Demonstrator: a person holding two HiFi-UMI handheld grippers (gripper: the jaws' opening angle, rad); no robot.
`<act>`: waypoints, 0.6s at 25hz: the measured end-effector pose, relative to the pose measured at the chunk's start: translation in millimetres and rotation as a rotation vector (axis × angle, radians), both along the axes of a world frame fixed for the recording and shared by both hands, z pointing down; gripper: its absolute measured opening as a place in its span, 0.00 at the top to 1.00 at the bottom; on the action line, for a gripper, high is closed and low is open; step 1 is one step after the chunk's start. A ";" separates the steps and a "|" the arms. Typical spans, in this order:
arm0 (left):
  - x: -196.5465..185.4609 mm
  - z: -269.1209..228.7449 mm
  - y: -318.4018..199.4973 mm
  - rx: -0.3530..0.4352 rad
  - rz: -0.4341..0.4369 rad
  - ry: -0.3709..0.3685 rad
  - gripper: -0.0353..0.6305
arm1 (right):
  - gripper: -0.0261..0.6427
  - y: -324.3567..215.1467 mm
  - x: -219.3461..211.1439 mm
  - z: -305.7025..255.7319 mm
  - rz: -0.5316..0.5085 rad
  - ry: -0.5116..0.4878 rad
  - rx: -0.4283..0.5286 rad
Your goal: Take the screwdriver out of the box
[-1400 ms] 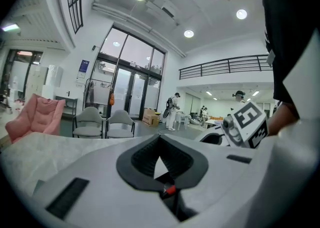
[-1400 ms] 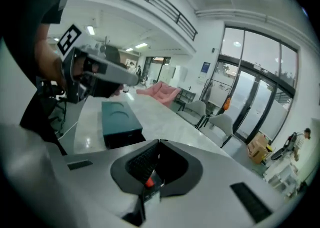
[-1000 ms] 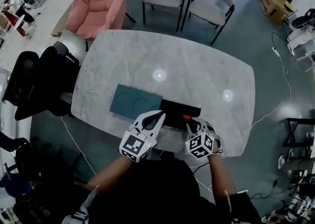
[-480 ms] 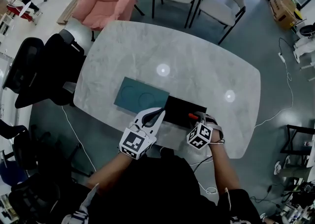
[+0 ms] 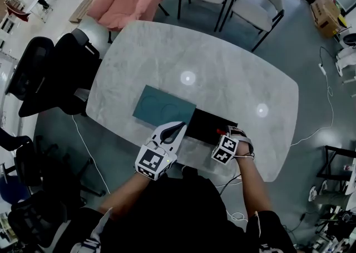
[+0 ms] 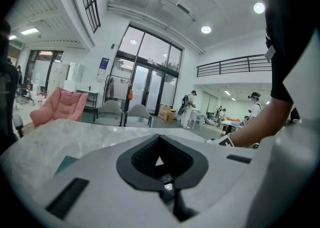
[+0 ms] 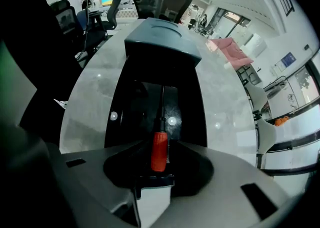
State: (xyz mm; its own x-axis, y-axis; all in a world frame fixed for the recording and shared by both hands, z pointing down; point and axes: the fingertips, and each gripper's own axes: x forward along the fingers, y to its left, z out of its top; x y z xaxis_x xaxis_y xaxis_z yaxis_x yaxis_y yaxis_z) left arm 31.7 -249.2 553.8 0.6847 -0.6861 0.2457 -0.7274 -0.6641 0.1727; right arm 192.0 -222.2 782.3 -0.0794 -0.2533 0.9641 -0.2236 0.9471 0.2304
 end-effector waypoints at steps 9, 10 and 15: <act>-3.7 0.5 -3.9 -0.006 -0.017 0.019 0.94 | 0.79 -2.7 1.2 8.9 0.016 0.006 -0.033; -3.3 0.5 -4.0 -0.004 -0.015 0.018 0.94 | 0.79 -2.5 1.0 9.1 0.016 0.004 -0.031; -2.5 -1.8 -3.6 0.003 -0.007 0.014 0.94 | 0.79 -1.0 0.6 6.8 0.031 -0.013 0.006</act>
